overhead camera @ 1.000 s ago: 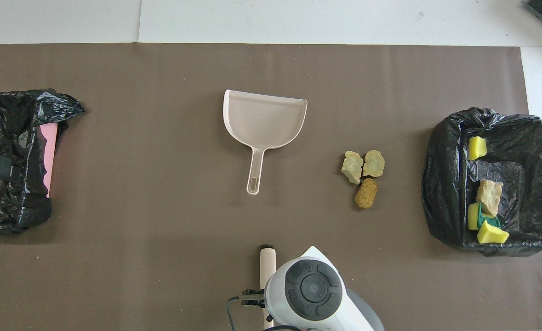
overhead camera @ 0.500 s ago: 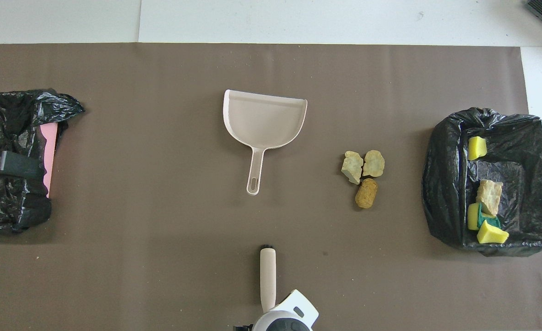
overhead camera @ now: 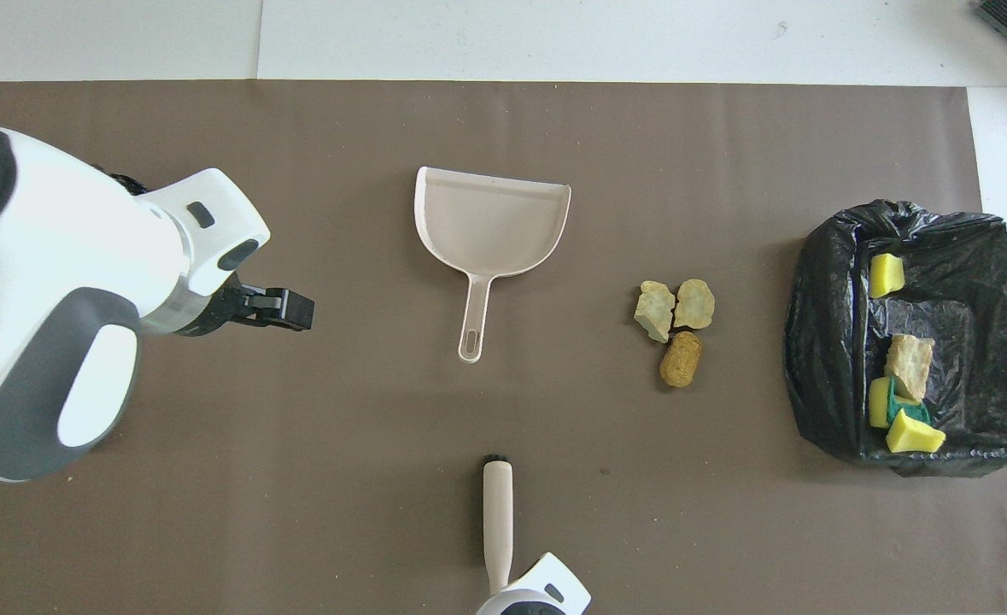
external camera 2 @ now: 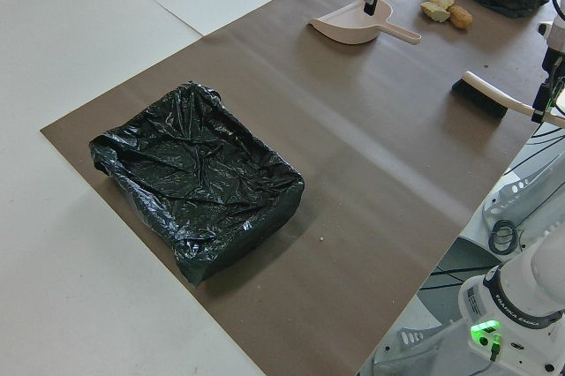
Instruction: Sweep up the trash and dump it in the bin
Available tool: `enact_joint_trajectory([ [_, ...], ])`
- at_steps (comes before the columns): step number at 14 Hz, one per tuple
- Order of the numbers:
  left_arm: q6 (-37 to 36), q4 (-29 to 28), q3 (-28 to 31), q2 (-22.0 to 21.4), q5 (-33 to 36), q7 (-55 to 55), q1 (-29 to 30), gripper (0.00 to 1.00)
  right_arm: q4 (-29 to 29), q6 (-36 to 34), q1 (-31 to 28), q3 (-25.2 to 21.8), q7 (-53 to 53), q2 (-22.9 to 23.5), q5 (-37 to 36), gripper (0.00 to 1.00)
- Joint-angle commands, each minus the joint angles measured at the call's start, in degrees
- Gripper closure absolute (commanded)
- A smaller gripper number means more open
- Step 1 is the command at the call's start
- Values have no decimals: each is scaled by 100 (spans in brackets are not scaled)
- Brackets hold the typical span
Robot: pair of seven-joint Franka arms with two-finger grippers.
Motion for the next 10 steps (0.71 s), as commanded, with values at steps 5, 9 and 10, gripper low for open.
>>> enact_joint_trajectory([
  [5,1654,-179,-419,1109,-93,-1350,-717,0,-288,293,191,-19,188,-198,157,100],
  [9,2199,-126,-419,1434,-119,-1395,-1052,0,-253,188,182,-36,241,-215,34,100],
  [10,2296,-135,-410,1522,-128,-1403,-1061,0,-244,92,147,-45,241,-311,-18,100],
])
